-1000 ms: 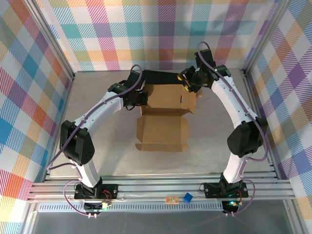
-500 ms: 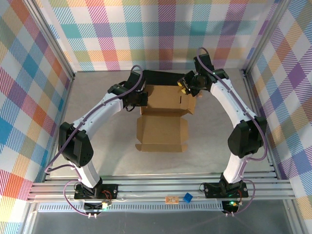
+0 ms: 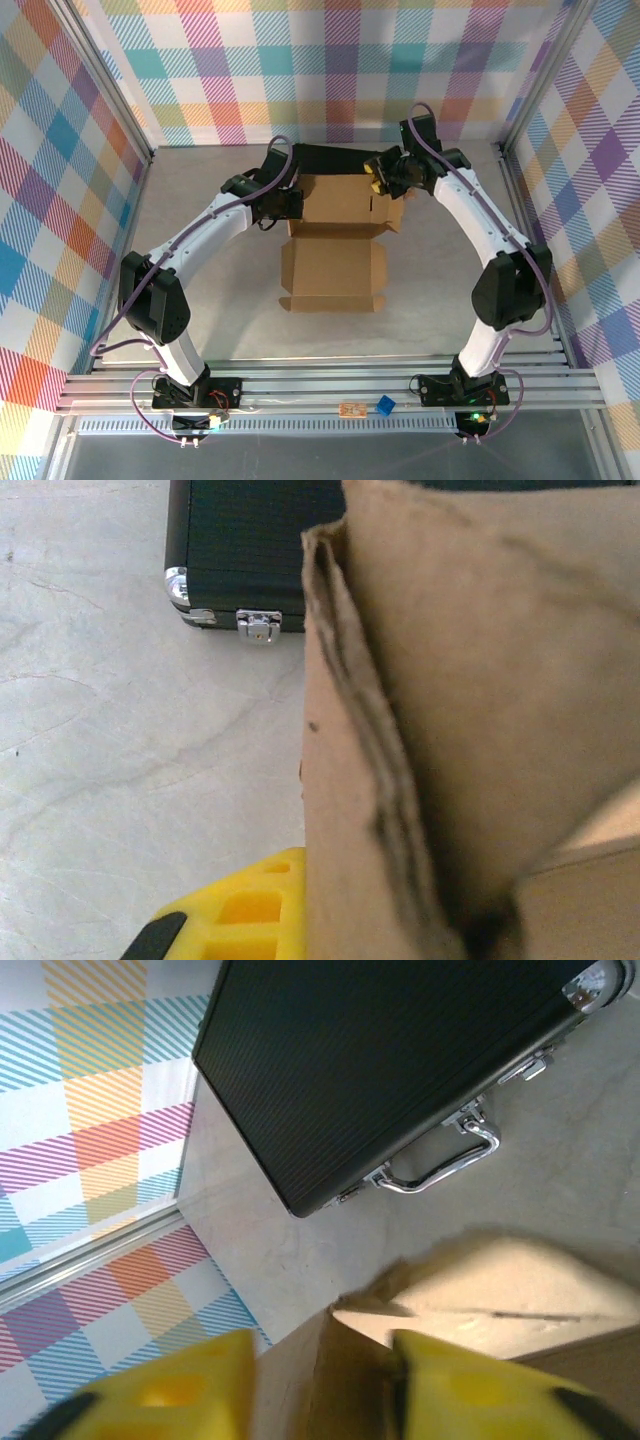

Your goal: Fold the paper box

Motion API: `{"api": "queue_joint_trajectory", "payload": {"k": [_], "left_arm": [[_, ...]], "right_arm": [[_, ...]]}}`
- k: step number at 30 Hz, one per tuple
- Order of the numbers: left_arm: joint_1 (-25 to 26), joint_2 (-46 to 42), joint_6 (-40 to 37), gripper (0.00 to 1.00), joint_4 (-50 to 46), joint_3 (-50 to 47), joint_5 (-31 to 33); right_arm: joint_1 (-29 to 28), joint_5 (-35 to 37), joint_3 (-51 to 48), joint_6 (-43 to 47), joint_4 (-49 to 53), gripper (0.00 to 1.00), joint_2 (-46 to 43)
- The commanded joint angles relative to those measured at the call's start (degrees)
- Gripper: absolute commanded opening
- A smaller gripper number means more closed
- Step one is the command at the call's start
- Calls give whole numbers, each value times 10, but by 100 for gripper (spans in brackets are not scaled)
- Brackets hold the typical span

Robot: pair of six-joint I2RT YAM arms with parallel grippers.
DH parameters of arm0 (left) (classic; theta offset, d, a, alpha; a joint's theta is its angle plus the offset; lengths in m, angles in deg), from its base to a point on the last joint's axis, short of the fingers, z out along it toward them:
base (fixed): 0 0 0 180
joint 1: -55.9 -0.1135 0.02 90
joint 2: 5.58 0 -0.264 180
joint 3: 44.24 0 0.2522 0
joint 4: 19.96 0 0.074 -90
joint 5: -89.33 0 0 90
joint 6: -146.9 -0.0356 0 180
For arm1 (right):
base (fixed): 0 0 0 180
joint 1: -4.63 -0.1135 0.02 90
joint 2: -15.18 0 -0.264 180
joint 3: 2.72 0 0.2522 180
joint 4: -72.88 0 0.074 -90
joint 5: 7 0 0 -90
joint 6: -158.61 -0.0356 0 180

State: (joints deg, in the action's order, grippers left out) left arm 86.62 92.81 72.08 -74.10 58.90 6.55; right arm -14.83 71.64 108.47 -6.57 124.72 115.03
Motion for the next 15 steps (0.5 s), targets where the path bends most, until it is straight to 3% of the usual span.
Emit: {"api": "queue_joint_trajectory", "payload": {"k": [1, 6, 12, 15], "left_arm": [[2, -21, 1, 0, -6, 11, 6], [0, -22, -3, 0, -15, 16, 7], [0, -17, -4, 0, -25, 30, 8], [0, -14, -5, 0, -31, 39, 5]], "right_arm": [[3, 43, -20, 50, 16, 53, -76], [4, 57, -142, 106, -4, 48, -174], [-10, 42, -282, 118, -11, 45, -230], [-12, 38, -288, 147, -12, 45, -220]]}}
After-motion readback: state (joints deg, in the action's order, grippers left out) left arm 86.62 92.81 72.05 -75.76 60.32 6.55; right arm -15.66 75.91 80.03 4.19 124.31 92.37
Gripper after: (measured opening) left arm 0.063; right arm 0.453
